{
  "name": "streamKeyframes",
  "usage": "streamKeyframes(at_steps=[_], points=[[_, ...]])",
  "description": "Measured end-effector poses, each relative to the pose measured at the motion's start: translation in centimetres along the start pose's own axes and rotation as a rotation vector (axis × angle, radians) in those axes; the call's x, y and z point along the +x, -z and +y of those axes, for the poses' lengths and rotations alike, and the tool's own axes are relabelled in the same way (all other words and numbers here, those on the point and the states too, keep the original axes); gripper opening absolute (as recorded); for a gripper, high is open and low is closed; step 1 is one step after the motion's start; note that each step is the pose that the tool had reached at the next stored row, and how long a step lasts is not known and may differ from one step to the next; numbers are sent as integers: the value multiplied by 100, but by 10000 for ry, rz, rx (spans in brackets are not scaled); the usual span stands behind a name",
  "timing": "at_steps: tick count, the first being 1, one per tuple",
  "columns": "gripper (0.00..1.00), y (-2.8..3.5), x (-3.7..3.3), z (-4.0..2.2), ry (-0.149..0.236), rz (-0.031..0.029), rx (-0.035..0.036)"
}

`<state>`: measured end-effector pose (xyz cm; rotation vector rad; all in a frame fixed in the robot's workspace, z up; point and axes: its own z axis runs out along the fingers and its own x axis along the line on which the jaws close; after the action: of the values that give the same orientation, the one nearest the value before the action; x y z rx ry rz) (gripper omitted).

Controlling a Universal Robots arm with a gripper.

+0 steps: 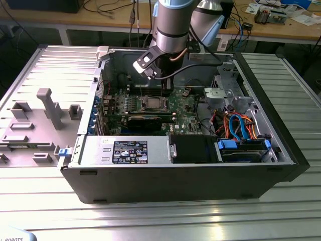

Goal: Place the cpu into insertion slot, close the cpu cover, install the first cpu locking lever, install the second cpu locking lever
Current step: 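Close the cpu cover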

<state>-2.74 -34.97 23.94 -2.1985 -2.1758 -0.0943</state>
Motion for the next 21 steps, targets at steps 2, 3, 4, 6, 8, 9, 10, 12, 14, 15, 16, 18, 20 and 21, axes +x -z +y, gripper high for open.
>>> streamKeyframes(at_steps=[2,3,4,6,8,9,10,12,14,15,16,18,20,21], points=[[11,-2,0,-7,0,0,0],[11,-3,0,-8,1,0,0],[11,-4,0,-11,1,0,0],[11,-6,-1,-17,0,0,0],[11,-7,-1,-21,0,0,0],[11,-8,-1,-25,0,1,0],[11,-13,-1,-30,0,1,0],[11,-15,-1,-31,1,1,0],[11,-21,-2,-35,-1,0,0],[11,-22,-2,-36,0,0,-1],[11,-27,-2,-38,0,0,0],[11,-29,-3,-38,0,1,0],[11,-31,-2,-38,0,1,0],[11,-32,-3,-38,0,1,0]])
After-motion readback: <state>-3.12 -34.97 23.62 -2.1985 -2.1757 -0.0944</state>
